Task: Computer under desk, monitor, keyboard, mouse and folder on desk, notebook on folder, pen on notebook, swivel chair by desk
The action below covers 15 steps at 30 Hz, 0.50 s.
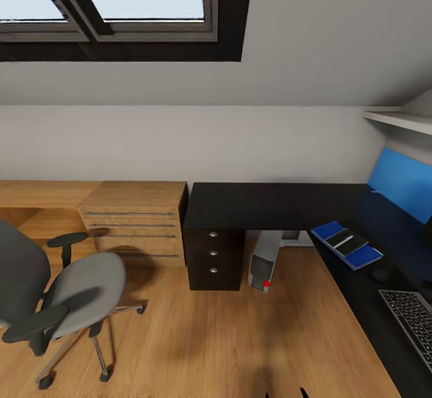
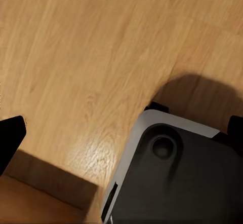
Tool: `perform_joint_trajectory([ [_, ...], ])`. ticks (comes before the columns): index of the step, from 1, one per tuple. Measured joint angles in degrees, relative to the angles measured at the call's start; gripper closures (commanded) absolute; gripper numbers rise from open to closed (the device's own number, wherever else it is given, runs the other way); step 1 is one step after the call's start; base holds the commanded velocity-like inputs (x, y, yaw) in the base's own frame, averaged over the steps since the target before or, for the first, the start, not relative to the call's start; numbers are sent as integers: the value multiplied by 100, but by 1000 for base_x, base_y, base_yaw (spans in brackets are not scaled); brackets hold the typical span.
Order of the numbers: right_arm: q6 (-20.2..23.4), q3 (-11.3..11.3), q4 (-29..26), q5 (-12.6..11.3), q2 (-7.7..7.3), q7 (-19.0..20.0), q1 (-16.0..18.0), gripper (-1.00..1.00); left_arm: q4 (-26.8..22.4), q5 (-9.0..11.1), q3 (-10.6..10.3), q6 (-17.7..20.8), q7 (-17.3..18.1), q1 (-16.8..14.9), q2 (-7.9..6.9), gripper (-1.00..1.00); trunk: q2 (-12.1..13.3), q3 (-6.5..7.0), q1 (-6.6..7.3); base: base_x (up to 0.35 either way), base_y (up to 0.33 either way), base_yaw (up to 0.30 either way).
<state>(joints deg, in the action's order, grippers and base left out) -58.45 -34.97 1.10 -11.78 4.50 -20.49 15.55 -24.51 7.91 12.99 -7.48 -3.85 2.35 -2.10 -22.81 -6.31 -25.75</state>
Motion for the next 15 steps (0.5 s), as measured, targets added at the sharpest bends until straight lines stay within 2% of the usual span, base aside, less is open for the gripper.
perform_joint_trajectory([
  [5,-51,-1,8,11,-277,-112,-158,-100,36,-5,-4,-30,5,0,-2,-100,0,0,0,0,0,277],
  [11,-88,-34,9,41,-322,-139,-257,-100,342,-9,-9,-174,3,0,-1,-100,0,0,0,0,0,277],
  [14,-94,-44,9,46,-289,-145,-292,-100,589,-32,-9,-539,-3,0,26,-100,0,0,0,0,0,277],
  [15,-95,-51,9,49,-251,-147,-308,-100,713,-80,-5,-930,-10,0,74,-100,0,0,0,0,0,278],
])
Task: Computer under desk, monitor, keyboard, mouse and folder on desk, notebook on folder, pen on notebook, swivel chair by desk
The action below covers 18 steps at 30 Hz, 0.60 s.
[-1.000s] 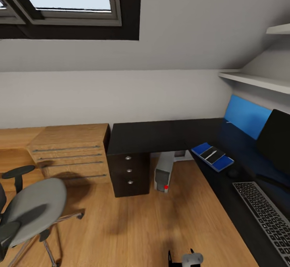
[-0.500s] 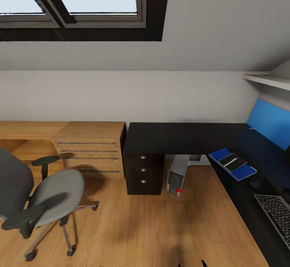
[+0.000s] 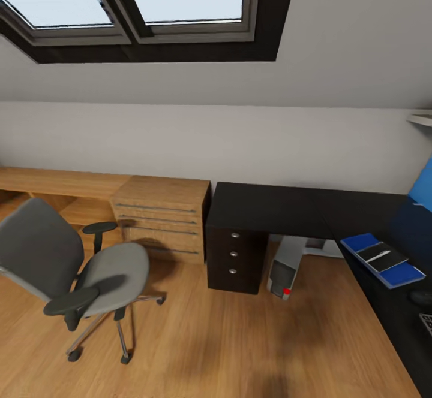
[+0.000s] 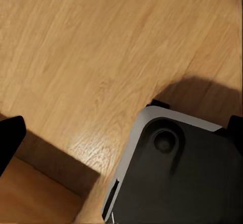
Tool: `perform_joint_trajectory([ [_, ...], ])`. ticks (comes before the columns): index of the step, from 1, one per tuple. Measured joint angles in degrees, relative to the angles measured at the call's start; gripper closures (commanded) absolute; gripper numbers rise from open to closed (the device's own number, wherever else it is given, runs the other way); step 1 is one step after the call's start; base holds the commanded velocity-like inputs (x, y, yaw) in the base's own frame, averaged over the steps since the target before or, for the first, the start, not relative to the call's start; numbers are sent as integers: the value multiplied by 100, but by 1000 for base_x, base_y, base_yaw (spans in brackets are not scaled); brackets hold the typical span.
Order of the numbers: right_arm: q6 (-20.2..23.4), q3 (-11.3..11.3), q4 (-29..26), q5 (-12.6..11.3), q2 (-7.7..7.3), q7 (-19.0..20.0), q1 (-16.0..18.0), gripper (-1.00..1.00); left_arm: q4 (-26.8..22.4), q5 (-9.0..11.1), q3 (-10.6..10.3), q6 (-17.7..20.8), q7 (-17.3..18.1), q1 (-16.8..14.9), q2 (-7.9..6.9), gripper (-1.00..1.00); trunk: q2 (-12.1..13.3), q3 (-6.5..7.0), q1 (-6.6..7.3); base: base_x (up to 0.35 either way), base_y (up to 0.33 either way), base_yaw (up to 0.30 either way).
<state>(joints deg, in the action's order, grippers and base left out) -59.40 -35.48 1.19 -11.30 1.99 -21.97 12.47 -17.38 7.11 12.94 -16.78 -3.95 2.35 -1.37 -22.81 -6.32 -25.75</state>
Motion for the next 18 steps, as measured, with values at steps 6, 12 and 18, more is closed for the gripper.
perform_joint_trajectory([
  [6,-39,14,-4,-24,86,-71,-75,-100,364,-382,18,-1587,-16,-1,168,-100,0,0,0,0,0,278],
  [12,-39,36,-10,-35,66,-137,-108,-100,825,-612,40,-3224,-35,-1,202,-100,0,0,0,0,0,278],
  [18,-39,35,-11,-25,61,-143,-111,-100,1211,-622,69,-4198,-59,-1,255,-100,0,0,0,0,0,278],
])
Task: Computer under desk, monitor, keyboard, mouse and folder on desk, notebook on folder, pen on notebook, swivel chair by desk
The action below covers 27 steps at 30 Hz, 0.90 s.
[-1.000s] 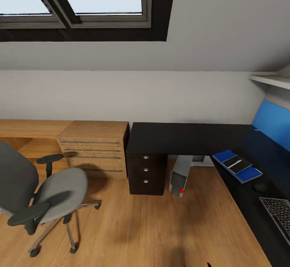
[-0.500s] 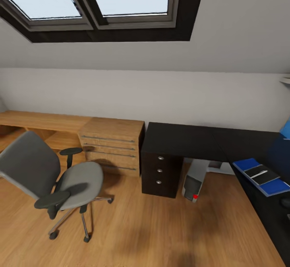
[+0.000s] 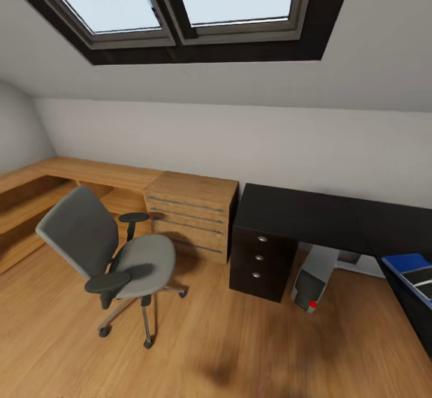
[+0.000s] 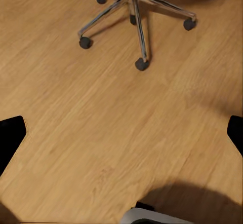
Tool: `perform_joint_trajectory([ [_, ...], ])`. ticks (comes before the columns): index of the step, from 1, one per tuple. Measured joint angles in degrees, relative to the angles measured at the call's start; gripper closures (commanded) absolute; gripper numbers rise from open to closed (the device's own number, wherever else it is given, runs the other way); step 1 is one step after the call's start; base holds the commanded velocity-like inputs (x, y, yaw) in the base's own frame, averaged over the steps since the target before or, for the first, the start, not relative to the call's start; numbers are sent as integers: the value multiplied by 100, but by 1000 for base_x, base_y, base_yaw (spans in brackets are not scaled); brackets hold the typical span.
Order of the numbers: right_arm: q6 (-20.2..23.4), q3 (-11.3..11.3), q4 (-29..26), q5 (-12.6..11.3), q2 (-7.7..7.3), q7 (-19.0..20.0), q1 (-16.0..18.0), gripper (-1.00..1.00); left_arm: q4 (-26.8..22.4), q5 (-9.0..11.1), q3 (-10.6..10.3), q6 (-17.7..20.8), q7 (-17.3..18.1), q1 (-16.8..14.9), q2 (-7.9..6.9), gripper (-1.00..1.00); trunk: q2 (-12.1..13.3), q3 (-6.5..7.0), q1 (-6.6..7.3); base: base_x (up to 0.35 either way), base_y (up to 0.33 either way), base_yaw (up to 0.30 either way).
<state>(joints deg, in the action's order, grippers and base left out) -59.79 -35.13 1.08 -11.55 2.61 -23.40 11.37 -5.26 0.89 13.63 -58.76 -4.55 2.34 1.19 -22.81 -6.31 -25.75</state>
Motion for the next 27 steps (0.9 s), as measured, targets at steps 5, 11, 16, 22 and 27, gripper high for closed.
perform_joint_trajectory([
  [5,0,3,-4,6,0,-1,0,-100,101,-6,-15,-119,-703,0,139,-100,0,0,0,0,0,278],
  [11,0,5,-5,6,-2,-1,0,-100,107,-22,-49,-118,-822,0,149,-100,0,0,0,0,0,278],
  [16,0,3,-3,13,-8,-1,0,-100,108,-29,-72,-118,-847,0,151,-100,0,0,0,0,0,278],
  [22,0,-4,2,15,-4,-1,0,-100,109,-30,-76,-118,-859,0,136,-100,0,0,0,0,0,278],
  [27,0,-4,2,15,-2,-1,0,-100,109,-31,-71,-118,-871,0,124,-100,0,0,0,45,0,278],
])
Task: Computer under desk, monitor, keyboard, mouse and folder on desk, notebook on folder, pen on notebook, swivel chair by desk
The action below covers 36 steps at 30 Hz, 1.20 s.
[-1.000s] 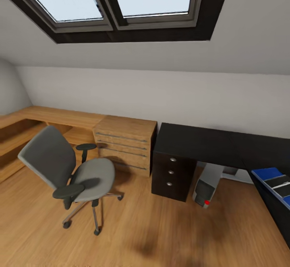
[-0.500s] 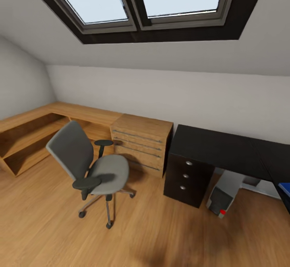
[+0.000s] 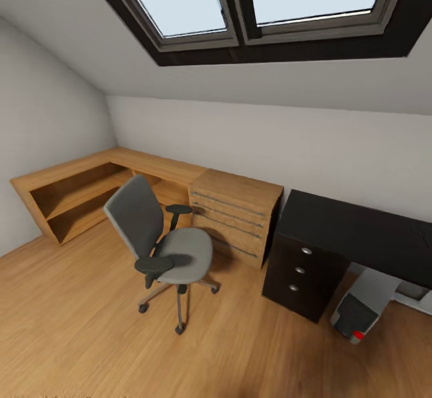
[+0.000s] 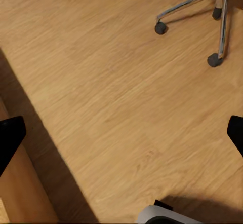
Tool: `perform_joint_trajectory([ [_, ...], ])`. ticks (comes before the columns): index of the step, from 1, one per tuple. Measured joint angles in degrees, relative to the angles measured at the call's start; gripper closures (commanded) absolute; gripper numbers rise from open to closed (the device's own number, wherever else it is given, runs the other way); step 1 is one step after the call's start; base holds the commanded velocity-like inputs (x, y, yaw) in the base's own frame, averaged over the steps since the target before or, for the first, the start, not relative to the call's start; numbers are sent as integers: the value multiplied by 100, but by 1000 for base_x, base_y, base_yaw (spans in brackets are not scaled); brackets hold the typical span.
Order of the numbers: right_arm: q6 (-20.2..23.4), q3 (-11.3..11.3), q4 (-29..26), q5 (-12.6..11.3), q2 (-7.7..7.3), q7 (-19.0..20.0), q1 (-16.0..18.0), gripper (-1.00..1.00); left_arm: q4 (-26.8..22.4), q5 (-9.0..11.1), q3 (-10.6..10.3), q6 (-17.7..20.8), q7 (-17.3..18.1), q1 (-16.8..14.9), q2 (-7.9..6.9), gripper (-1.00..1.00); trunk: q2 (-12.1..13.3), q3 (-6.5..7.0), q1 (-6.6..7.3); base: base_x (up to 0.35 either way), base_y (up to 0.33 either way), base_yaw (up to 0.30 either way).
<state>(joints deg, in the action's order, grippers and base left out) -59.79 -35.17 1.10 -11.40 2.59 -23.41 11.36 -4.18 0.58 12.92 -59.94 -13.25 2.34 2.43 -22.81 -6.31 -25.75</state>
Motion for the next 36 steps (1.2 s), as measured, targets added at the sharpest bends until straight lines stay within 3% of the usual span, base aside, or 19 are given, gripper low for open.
perform_joint_trajectory([
  [10,0,0,1,0,1,0,0,-100,0,4,3,0,-12,0,-1,-100,-1,0,1,229,0,278],
  [25,-1,12,-11,-26,15,-18,0,-100,0,7,9,0,-21,0,-8,-100,0,0,0,25,0,282],
  [36,-2,10,-28,-37,39,-492,1,-100,0,7,2,0,-18,0,-9,-100,0,13,0,1,0,283],
])
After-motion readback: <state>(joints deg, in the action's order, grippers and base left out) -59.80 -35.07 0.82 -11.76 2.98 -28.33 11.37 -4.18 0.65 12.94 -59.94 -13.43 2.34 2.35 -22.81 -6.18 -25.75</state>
